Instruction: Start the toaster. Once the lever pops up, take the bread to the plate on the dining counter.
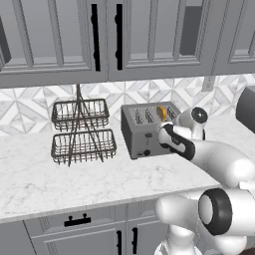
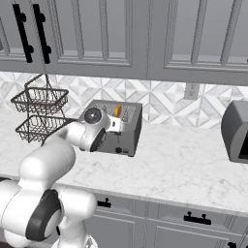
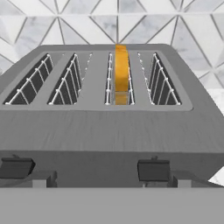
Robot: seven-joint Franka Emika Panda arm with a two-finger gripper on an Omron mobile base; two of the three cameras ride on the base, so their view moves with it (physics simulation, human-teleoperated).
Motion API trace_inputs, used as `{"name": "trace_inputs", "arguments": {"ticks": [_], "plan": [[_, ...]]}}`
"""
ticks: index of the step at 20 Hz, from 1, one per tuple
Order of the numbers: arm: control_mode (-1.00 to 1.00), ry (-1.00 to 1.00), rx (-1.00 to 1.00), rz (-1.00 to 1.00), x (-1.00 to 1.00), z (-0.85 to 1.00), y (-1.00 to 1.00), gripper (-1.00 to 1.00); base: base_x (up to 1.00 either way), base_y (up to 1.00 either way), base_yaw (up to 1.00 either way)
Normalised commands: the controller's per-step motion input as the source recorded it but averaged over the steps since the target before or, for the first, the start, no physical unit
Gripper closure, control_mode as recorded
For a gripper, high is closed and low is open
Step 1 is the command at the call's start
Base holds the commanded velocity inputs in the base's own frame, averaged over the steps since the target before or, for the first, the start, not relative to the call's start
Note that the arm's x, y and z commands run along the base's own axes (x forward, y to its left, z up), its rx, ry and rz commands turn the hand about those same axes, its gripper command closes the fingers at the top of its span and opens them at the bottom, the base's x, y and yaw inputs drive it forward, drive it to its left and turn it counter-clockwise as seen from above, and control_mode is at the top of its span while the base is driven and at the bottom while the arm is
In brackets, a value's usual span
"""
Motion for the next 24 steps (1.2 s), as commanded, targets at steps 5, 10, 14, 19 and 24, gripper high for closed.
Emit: {"name": "trace_inputs", "arguments": {"ticks": [5, 10, 14, 19, 24], "plan": [[-1.00, 0.00, 0.00, 0.00, 0.16, -0.19, 0.00, -1.00, 0.00, 0.00, 0.00], [-1.00, 0.00, 0.00, 0.00, 0.11, -0.21, 0.00, -1.00, 0.00, 0.00, 0.00], [-1.00, 0.04, 0.00, 0.00, 0.01, -0.16, 0.00, -1.00, 0.00, 0.00, 0.00], [-1.00, 0.05, 0.00, 0.00, 0.00, -0.18, 0.00, -1.00, 0.00, 0.00, 0.00], [-1.00, 0.06, 0.00, 0.00, 0.00, -0.16, 0.00, -1.00, 0.00, 0.00, 0.00]]}}
